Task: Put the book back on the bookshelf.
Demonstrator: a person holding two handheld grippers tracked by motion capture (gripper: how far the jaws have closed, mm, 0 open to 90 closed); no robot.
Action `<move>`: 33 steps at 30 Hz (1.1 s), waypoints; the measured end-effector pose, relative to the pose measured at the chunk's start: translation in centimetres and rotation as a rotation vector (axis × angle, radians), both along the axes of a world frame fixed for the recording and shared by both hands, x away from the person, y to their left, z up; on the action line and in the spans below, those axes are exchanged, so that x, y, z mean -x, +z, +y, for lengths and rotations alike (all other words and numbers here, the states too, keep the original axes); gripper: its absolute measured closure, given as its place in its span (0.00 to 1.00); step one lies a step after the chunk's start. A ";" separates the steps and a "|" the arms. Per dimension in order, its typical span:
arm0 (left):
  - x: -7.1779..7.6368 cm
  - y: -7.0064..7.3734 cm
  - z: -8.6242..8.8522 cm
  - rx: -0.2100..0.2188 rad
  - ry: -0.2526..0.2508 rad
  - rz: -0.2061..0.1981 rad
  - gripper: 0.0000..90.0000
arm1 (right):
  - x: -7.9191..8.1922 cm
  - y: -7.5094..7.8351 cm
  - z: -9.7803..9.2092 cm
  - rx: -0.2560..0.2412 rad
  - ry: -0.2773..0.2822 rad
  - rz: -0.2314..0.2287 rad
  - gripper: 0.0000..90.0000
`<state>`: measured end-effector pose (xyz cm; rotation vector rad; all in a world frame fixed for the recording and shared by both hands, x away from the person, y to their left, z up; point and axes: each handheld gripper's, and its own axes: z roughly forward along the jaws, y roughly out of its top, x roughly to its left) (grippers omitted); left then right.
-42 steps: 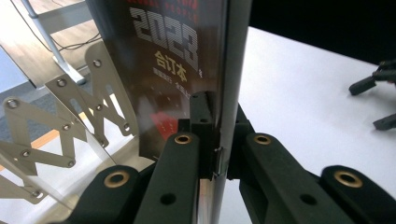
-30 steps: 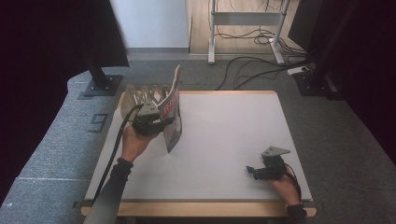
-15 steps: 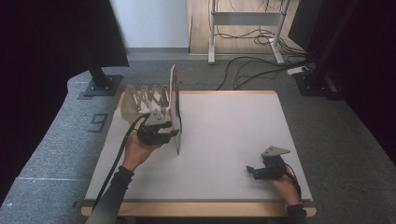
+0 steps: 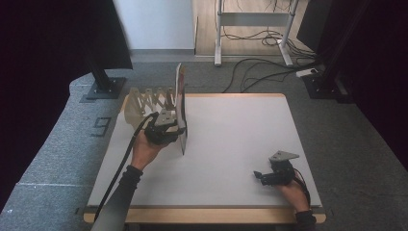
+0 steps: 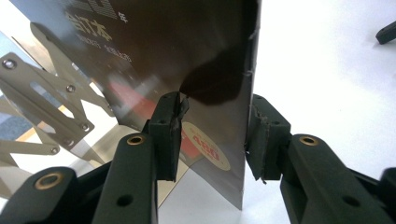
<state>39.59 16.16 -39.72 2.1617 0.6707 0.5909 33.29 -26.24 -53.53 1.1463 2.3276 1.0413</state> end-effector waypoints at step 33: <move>4.7 -4.6 3.5 0.091 -0.022 0.202 0.00 | 0.1 0.0 0.1 -0.001 -0.004 -0.001 0.11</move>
